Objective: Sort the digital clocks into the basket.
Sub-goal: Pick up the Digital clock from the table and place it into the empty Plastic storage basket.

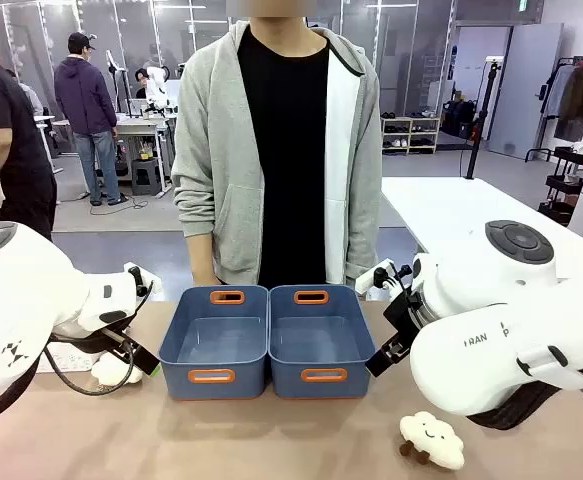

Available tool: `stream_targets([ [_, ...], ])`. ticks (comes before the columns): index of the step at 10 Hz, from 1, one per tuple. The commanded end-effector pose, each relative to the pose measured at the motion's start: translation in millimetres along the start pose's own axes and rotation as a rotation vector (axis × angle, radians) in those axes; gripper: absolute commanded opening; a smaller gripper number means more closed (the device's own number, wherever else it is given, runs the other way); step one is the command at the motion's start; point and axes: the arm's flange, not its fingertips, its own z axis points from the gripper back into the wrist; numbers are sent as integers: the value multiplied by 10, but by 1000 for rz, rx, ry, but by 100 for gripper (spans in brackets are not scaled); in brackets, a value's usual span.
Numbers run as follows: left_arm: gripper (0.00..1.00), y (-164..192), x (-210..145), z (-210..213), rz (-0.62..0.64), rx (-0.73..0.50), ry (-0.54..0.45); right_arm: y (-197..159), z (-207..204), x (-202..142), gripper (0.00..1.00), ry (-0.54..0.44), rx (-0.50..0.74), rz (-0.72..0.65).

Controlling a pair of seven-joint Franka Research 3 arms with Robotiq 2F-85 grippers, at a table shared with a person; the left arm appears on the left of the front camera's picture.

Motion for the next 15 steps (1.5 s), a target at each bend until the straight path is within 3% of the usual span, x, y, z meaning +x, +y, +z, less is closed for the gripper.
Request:
stream_targets([
  [1, 100, -4, 1, 0, -1, 0, 0, 0, 0, 0, 100, 0, 0, 0],
  [10, 100, -6, 1, 0, -1, 0, 0, 0, 0, 0, 100, 0, 0, 0],
  [11, 100, 35, 123, 154, -28, -10, -5, 0, 0, 0, 100, 0, -1, 2],
  [13, 100, 168, 195, 406, 32, -145, -5, -129, 205, 206, 100, -46, 92, -58],
  [15, 100, 265, 241, 559, 44, -200, -21, -269, 321, 269, 100, -44, 138, -91],
])
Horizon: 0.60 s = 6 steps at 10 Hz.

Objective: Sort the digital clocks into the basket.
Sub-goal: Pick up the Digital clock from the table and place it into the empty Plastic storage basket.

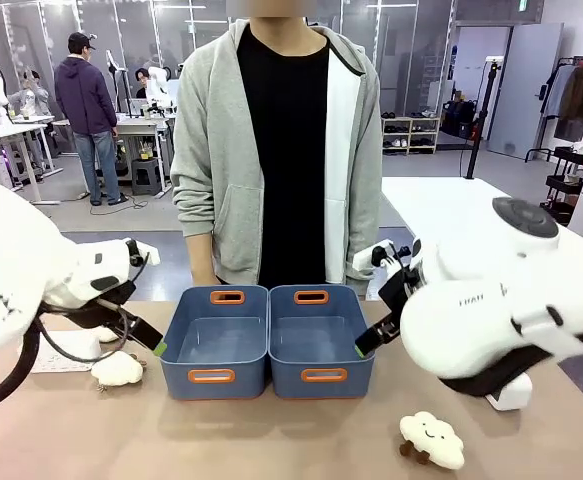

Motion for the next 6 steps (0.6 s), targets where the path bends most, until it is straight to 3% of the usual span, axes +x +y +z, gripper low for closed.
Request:
stream_targets([
  [1, 100, 201, 8, 192, 12, -87, -2, -228, 169, 21, 100, 3, 122, -18],
  [2, 100, 257, -11, 299, 43, -165, -13, -312, 306, 34, 100, -20, 230, -61],
  [3, 100, 352, -79, 451, 116, -349, 19, -469, 459, 6, 100, -2, 403, -140],
  [4, 100, 503, -138, 575, 141, -515, -39, -680, 541, -39, 100, 14, 542, -213],
  [5, 100, 689, -262, 694, 179, -607, -105, -888, 638, -113, 100, -22, 689, -273],
  [6, 100, 870, -454, 806, 206, -716, -168, -1094, 713, -205, 100, -51, 752, -328],
])
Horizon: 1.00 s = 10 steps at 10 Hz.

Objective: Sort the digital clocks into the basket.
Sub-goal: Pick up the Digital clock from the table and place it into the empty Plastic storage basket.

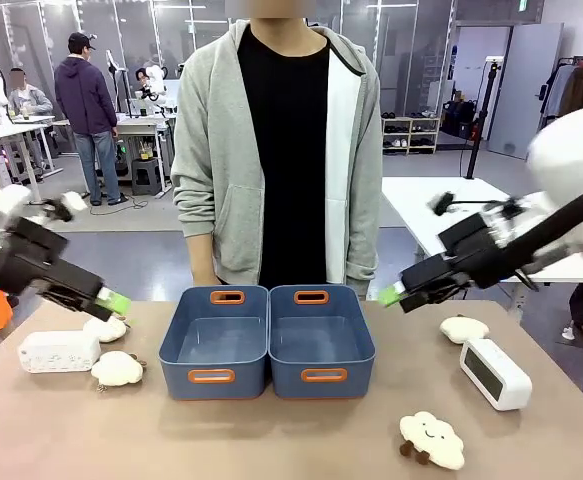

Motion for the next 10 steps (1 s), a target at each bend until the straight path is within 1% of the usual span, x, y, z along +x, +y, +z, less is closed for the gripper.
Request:
stream_targets([
  [1, 100, 332, -313, 467, 111, -170, -107, -459, 343, -47, 100, -29, 123, -155],
  [2, 100, 393, -507, 748, 129, -231, -216, -556, 579, -118, 100, -78, 186, -180],
  [3, 100, 434, -723, 1014, 149, -236, -306, -662, 846, -220, 100, -124, 210, -210],
  [4, 100, 464, -953, 1284, 178, -216, -386, -764, 1121, -367, 100, -185, 215, -236],
  [6, 100, 474, -1462, 1724, 241, -139, -531, -931, 1694, -810, 100, -354, 224, -286],
  [7, 100, 466, -1687, 1889, 278, -97, -587, -968, 1932, -1024, 100, -431, 205, -302],
  [9, 100, 379, -2108, 2167, 345, -1, -701, -935, 2291, -1372, 100, -538, 163, -315],
  [10, 100, 342, -2215, 2242, 360, 33, -735, -925, 2380, -1432, 100, -564, 149, -312],
])
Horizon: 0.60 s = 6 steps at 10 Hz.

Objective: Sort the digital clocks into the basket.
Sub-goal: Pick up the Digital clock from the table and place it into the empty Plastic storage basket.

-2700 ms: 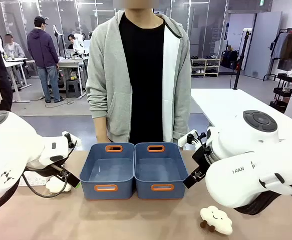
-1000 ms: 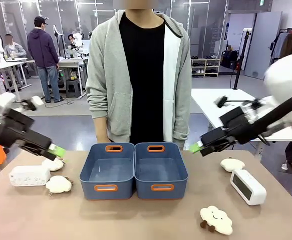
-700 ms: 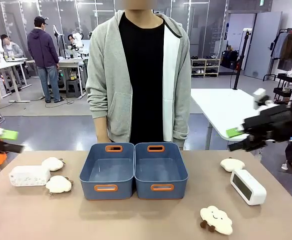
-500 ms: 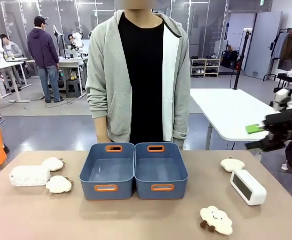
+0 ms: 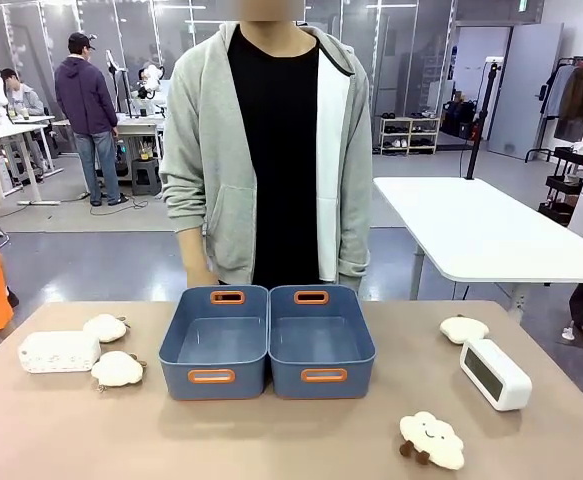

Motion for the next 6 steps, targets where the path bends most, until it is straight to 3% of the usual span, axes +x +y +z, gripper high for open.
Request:
stream_targets([
  [1, 100, -148, -401, -77, -10, 31, -69, 52, -43, -47, 100, -38, 5, 49],
  [2, 100, -138, -391, -87, -7, 52, -89, 55, -83, -24, 100, -37, -5, 55],
  [3, 100, 2, -25, 160, 5, 29, -39, 72, -232, -31, 100, 4, -24, 63],
  [4, 100, 2, -25, 160, 5, 29, -39, 46, 89, -16, 100, -33, -7, 19],
  [6, 100, 2, -25, 160, 5, 29, -39, 46, 89, -16, 100, -33, -7, 19],
])
